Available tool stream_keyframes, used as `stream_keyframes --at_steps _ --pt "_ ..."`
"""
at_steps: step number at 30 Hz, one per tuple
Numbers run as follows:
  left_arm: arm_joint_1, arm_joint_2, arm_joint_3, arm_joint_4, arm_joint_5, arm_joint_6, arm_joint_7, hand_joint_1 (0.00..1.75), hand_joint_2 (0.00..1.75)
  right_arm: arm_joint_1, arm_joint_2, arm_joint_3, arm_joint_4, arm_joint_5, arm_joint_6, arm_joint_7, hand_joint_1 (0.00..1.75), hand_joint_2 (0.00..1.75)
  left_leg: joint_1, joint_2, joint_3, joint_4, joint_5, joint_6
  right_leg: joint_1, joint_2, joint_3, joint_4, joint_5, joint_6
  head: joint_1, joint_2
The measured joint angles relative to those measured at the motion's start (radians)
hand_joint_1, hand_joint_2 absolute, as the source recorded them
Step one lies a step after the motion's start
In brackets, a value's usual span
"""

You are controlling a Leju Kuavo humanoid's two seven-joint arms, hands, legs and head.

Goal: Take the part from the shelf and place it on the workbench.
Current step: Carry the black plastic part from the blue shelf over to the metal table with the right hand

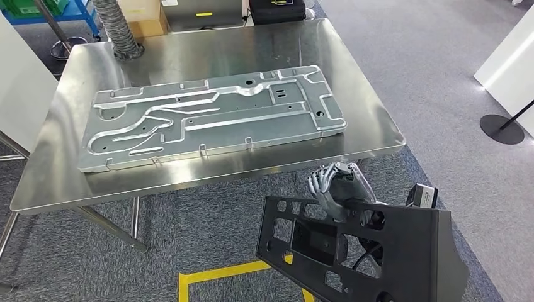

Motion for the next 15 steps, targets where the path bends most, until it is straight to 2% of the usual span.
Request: stream_keyframes --at_steps 1,2,4,5,6,7,9,10,11,12,15 --pt "-0.001 0.0 0.0 0.0 0.0 0.0 0.0 0.0 1.75 0.0 -0.001 0.0 0.0 0.0 0.001 0.0 1.75 1.75 0.001 0.001 -0.011 0.028 -0.015 -0.008 -0.004 -0.001 0.008 -0.007 -0.001 -0.003 0.0 0.0" --pt "-0.001 0.0 0.0 0.0 0.0 0.0 0.0 0.0 1.75 0.0 -0.003 0.0 -0.001 -0.001 0.001 0.0 1.75 1.75 0.005 0.001 -0.035 0.077 -0.038 -0.015 -0.007 -0.002 0.015 -0.011 -0.004 -0.006 0.0 0.0" --pt "-0.002 0.0 0.0 0.0 0.002 0.0 0.001 0.0 1.75 -0.001 -0.004 0.0 0.0 -0.002 0.003 -0.001 1.75 1.75 0.014 0.002 -0.114 0.215 -0.086 -0.03 -0.008 -0.004 0.025 -0.013 -0.012 -0.008 0.0 0.0" --pt "-0.004 0.001 0.0 0.0 0.003 0.001 0.001 0.0 1.75 -0.001 -0.004 0.0 0.001 -0.002 0.003 -0.001 1.75 1.75 0.018 0.002 -0.147 0.263 -0.093 -0.036 -0.009 -0.004 0.03 -0.013 -0.017 -0.007 0.0 0.0" --pt "-0.005 0.001 0.001 0.0 0.004 0.001 0.0 0.0 1.75 -0.002 -0.004 0.0 0.002 -0.003 0.003 -0.001 1.75 1.75 0.023 0.002 -0.164 0.278 -0.079 -0.041 -0.011 -0.004 0.037 -0.013 -0.023 -0.005 0.0 0.0" --pt "-0.006 0.001 0.001 0.0 0.003 0.002 0.0 0.0 1.75 -0.002 -0.004 0.001 0.003 -0.003 0.003 -0.001 1.75 1.75 0.026 0.002 -0.16 0.252 -0.044 -0.046 -0.014 -0.004 0.046 -0.012 -0.029 -0.002 0.0 0.0" --pt "-0.002 0.002 0.001 0.0 0.002 0.003 -0.001 0.0 1.75 -0.003 -0.004 0.001 0.004 -0.004 0.002 -0.001 1.75 1.75 0.034 0.002 -0.116 0.127 0.044 -0.052 -0.02 -0.001 0.064 -0.011 -0.043 0.008 0.0 0.0" --pt "0.0 0.002 0.001 0.0 0.002 0.003 -0.001 0.0 1.75 -0.005 -0.004 0.001 0.005 -0.004 0.002 0.0 1.75 1.75 0.034 0.002 -0.093 0.068 0.07 -0.051 -0.019 0.001 0.068 -0.009 -0.049 0.015 0.0 0.0" --pt "0.001 0.002 0.001 0.0 0.001 0.003 -0.001 0.0 1.75 -0.006 -0.004 0.001 0.005 -0.005 0.002 0.0 1.75 1.75 0.034 0.002 -0.079 0.03 0.08 -0.044 -0.018 0.002 0.069 -0.007 -0.052 0.022 0.0 0.0" --pt "0.001 0.002 0.001 0.0 0.0 0.003 -0.002 0.0 1.75 -0.007 -0.004 0.001 0.005 -0.006 0.002 0.001 1.75 1.75 0.032 0.001 -0.075 0.016 0.075 -0.035 -0.016 0.002 0.068 -0.007 -0.054 0.029 0.0 0.0" --pt "0.001 0.001 0.001 0.0 -0.003 0.002 -0.001 0.0 1.75 -0.008 -0.002 0.001 0.006 -0.006 0.002 0.002 1.75 1.75 0.029 -0.001 -0.07 0.004 0.067 -0.004 -0.019 0.0 0.067 -0.003 -0.063 0.045 0.0 0.0"
